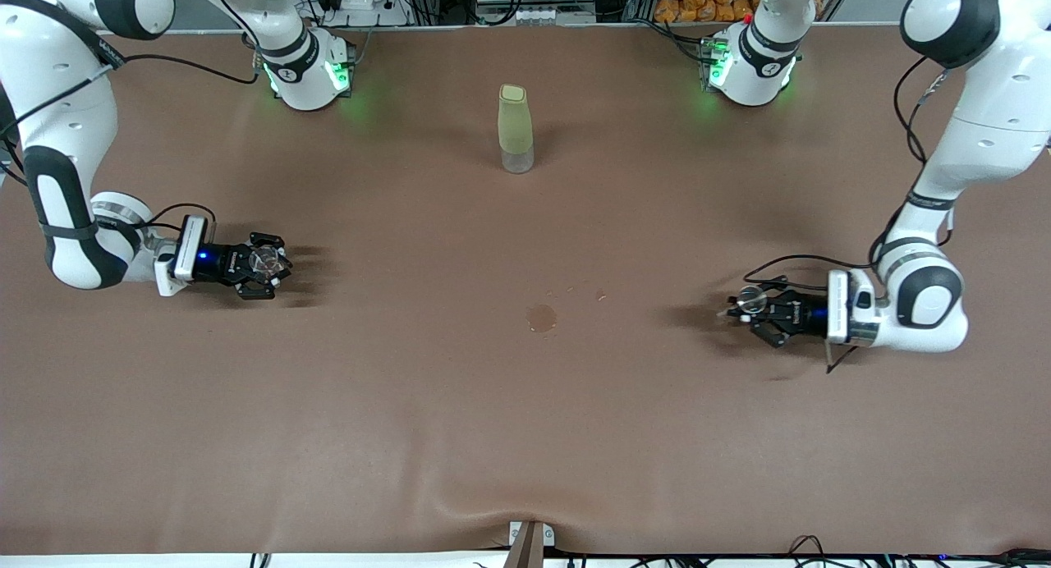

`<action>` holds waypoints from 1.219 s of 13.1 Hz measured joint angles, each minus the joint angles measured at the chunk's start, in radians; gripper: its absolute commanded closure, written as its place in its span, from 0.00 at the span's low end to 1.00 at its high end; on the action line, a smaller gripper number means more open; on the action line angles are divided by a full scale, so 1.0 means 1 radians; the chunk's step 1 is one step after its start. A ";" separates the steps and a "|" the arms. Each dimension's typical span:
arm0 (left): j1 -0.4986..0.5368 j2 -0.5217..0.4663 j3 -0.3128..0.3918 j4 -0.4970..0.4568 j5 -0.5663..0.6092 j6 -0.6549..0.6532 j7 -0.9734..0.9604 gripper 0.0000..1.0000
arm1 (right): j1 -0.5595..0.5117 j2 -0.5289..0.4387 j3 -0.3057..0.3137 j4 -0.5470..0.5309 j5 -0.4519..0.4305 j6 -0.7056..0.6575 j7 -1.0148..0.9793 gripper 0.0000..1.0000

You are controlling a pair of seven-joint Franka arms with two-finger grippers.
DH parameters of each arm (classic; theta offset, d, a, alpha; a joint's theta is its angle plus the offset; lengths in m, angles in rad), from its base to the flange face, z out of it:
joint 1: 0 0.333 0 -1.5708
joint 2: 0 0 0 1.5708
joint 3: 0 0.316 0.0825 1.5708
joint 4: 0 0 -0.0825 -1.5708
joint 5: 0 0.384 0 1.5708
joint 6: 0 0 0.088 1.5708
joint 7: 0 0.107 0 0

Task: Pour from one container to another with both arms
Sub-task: 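Carry the beaker and the jigger back to their starting spots, then lower and release the beaker with the right gripper while the left gripper releases the jigger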

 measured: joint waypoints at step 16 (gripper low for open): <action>0.158 0.055 0.017 -0.002 0.161 -0.046 0.003 1.00 | -0.024 0.141 0.001 0.101 -0.004 0.111 -0.025 0.27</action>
